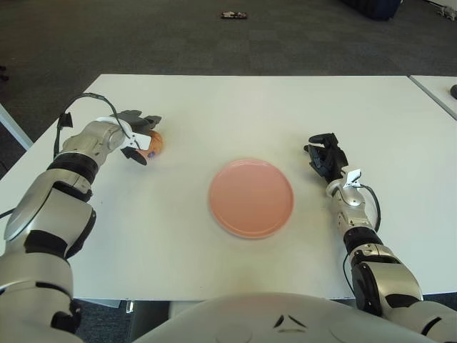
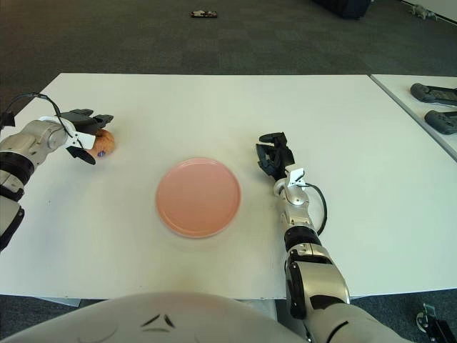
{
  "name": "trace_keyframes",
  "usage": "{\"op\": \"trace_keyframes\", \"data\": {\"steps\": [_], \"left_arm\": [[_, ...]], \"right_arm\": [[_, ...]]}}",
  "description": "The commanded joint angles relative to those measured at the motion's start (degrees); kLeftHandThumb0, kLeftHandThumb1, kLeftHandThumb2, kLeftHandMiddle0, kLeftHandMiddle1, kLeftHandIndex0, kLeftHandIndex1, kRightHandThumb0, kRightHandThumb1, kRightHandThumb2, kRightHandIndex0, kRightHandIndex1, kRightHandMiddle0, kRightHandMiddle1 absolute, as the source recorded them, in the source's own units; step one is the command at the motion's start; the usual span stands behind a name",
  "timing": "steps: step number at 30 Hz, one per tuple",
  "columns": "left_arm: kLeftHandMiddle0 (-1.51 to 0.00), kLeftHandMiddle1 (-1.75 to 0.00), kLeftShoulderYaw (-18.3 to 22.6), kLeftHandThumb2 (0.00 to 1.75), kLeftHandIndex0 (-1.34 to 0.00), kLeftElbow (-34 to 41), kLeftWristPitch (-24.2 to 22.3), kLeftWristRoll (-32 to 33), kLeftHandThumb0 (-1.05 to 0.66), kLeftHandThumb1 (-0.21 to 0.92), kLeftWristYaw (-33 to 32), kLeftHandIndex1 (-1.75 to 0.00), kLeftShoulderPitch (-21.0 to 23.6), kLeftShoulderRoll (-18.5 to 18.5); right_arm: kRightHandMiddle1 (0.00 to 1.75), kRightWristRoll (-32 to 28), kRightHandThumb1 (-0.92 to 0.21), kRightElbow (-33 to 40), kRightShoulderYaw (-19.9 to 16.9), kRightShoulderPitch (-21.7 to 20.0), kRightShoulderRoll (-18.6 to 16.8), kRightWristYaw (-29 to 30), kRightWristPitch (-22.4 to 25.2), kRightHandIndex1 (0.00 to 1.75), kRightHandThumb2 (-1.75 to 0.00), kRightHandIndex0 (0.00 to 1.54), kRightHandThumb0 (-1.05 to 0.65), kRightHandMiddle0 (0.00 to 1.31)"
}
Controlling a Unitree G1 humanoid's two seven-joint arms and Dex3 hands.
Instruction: Put the apple into the plate.
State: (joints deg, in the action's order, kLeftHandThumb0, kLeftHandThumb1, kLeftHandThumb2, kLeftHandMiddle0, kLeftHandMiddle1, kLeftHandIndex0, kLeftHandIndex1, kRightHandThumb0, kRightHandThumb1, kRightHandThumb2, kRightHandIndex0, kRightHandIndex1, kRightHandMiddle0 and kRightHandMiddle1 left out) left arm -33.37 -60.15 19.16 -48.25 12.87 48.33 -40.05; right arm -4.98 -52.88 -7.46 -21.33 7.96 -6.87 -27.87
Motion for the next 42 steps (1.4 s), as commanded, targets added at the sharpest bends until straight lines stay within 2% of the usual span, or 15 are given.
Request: {"op": "trace_keyframes", "data": {"steps": [1,12,18,21,31,34,35,37,38,42], "left_arm": [[0.00,0.00,-0.60,0.37,0.00,-1.06,0.33,-0.54,-0.94,0.61,-1.03,-0.20,0.61,0.13],[0.00,0.00,-2.78,0.43,0.00,-2.74,1.68,-2.30,-0.89,0.56,-2.98,-0.33,1.53,0.65],[0.00,0.00,-3.76,0.57,0.00,-2.60,2.02,-3.26,-0.81,0.44,-3.43,-0.40,2.08,0.65],[0.00,0.00,-4.14,0.74,0.00,-2.85,1.58,-3.66,-0.70,0.32,-3.98,-0.40,2.37,0.95],[0.00,0.00,-4.77,0.80,0.00,-4.53,1.64,-3.83,-0.69,0.29,-3.34,-0.43,3.07,1.70],[0.00,0.00,-0.77,0.86,0.00,-1.69,-0.30,1.10,-0.64,0.28,0.39,-0.43,1.98,2.22],[-0.02,-0.01,0.73,0.96,0.00,-0.41,-1.50,2.90,-0.54,0.30,1.63,-0.39,1.33,2.53],[-0.03,-0.01,-2.94,1.02,0.00,-2.27,-4.00,-1.66,-0.47,0.27,-2.24,-0.35,0.02,3.11],[-0.03,-0.01,-3.69,1.03,0.00,-1.08,-5.00,-2.76,-0.44,0.25,-1.69,-0.34,-0.29,2.68],[-0.01,0.00,-3.89,0.94,0.00,1.64,-6.31,-3.00,-0.52,0.30,1.50,-0.25,0.20,2.05]], "right_arm": [[1.69,0.46,-0.92,-2.48,0.08,3.30,-0.58,0.07,3.04,1.23,-0.47,0.34,-0.35,0.25],[1.69,0.46,-0.92,-2.49,0.08,3.30,-0.58,0.07,3.03,1.23,-0.47,0.34,-0.35,0.25],[1.69,0.50,-0.92,-2.31,0.14,3.48,-0.67,0.13,2.98,1.23,-0.47,0.34,-0.35,0.25],[1.69,0.54,-0.92,-2.23,0.19,3.52,-0.75,0.20,2.97,1.23,-0.47,0.34,-0.35,0.25],[1.69,0.58,-0.92,-2.13,0.24,3.58,-0.83,0.28,2.97,1.23,-0.47,0.34,-0.35,0.25],[1.69,0.62,-0.92,-2.06,0.28,3.63,-0.90,0.34,2.97,1.23,-0.47,0.34,-0.35,0.25],[1.69,0.62,-0.92,-2.05,0.28,3.63,-0.90,0.35,2.98,1.23,-0.47,0.34,-0.35,0.25],[1.69,0.62,-0.92,-2.03,0.29,3.64,-0.90,0.36,2.99,1.23,-0.47,0.34,-0.35,0.25],[1.69,0.61,-0.92,-2.02,0.29,3.65,-0.90,0.37,2.99,1.23,-0.47,0.34,-0.35,0.25],[1.69,0.60,-0.92,-2.00,0.33,3.66,-0.89,0.39,3.00,1.23,-0.47,0.34,-0.35,0.25]]}}
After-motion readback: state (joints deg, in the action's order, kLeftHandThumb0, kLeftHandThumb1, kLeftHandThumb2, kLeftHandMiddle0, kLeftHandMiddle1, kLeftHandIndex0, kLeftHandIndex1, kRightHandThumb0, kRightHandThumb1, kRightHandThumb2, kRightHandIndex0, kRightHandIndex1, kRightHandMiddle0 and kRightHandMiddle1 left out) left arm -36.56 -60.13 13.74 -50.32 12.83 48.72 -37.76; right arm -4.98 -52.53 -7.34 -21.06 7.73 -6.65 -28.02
